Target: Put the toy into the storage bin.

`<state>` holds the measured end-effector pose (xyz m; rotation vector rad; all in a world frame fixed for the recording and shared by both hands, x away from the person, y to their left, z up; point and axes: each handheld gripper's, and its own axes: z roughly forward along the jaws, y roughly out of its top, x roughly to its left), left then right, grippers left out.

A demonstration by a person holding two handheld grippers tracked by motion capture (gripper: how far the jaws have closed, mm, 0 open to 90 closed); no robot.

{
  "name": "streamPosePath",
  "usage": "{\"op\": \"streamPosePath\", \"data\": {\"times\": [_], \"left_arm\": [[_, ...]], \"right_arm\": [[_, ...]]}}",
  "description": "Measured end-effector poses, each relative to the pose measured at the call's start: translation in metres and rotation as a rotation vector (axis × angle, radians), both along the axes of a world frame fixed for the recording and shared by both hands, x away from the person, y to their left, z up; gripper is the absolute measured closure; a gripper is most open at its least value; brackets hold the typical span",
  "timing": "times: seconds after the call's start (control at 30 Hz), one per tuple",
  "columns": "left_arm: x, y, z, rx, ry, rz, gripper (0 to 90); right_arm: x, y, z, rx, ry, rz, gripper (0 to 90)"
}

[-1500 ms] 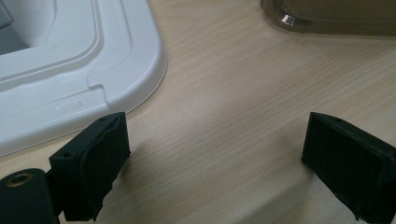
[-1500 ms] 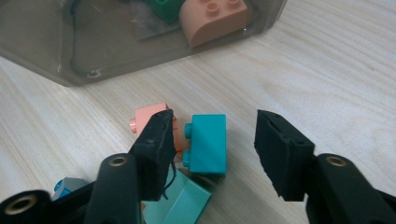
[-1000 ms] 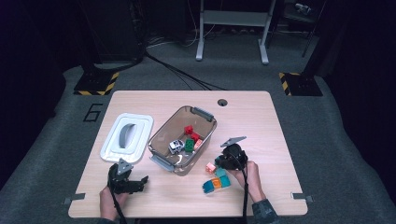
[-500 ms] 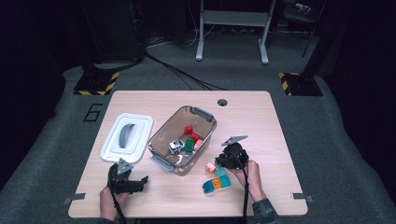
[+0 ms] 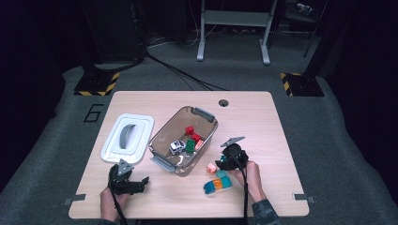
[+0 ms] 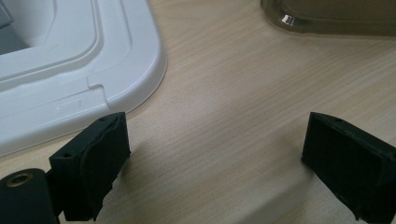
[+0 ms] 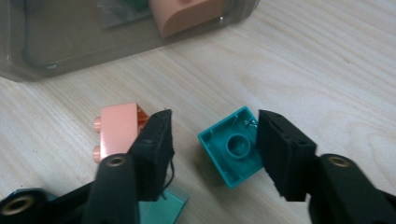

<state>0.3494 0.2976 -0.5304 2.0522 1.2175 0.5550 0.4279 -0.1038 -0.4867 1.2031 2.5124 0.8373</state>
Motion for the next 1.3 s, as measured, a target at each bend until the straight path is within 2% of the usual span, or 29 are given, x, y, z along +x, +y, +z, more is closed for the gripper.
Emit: {"op": "streamPosePath", "data": {"times": [0.17,0.3,0.33,0.47,0.5,0.53,0.6,0.7,0.73,0.83,0.9,1.0,1.17,1.23,1.3], "left_arm": [[0.000,0.000,0.000,0.002,0.000,-0.001,7.3],[0.000,-0.001,-0.001,0.000,-0.009,0.008,7.3],[0.000,-0.001,-0.001,0.000,-0.010,0.008,7.3],[0.000,0.000,0.000,0.001,0.000,0.000,7.3],[0.000,-0.001,-0.001,0.002,-0.009,0.007,7.3],[0.000,-0.001,-0.001,0.001,-0.009,0.008,7.3],[0.000,0.000,0.000,0.002,0.001,-0.001,7.3],[0.000,0.000,0.000,0.000,-0.001,0.001,7.3],[0.000,0.000,0.000,0.000,-0.001,0.001,7.3],[0.000,0.000,0.000,0.001,-0.001,0.000,7.3],[0.000,-0.001,-0.001,0.001,-0.010,0.008,7.3],[0.000,0.000,0.000,0.002,0.000,-0.001,7.3],[0.000,-0.001,-0.001,0.001,-0.009,0.008,7.3],[0.000,0.000,0.000,0.001,0.000,0.000,7.3],[0.000,-0.001,-0.001,0.000,-0.009,0.008,7.3]], "right_arm": [[0.001,-0.001,0.000,-0.016,-0.025,-0.038,33.9],[0.004,-0.004,-0.002,-0.022,-0.015,-0.074,32.4],[0.004,-0.005,-0.002,-0.022,-0.024,-0.092,32.3],[0.002,-0.009,0.000,0.001,-0.062,-0.101,32.3],[0.001,-0.009,0.001,0.007,-0.062,-0.112,32.2],[0.001,-0.010,0.002,0.011,-0.082,-0.114,32.0],[0.002,-0.011,0.002,0.000,-0.087,-0.127,30.2],[0.008,-0.014,-0.003,-0.026,-0.078,-0.152,28.8],[0.009,-0.014,-0.005,-0.020,-0.056,-0.166,27.4],[0.016,-0.018,-0.013,-0.024,-0.019,-0.154,16.8],[0.017,-0.019,-0.016,-0.010,-0.006,-0.152,19.2],[0.016,-0.019,-0.015,0.012,-0.020,-0.158,35.7],[0.015,-0.019,-0.013,-0.001,-0.030,-0.148,50.9],[0.015,-0.019,-0.013,-0.002,-0.027,-0.145,55.7],[0.015,-0.020,-0.013,-0.001,-0.031,-0.143,58.2]]}}
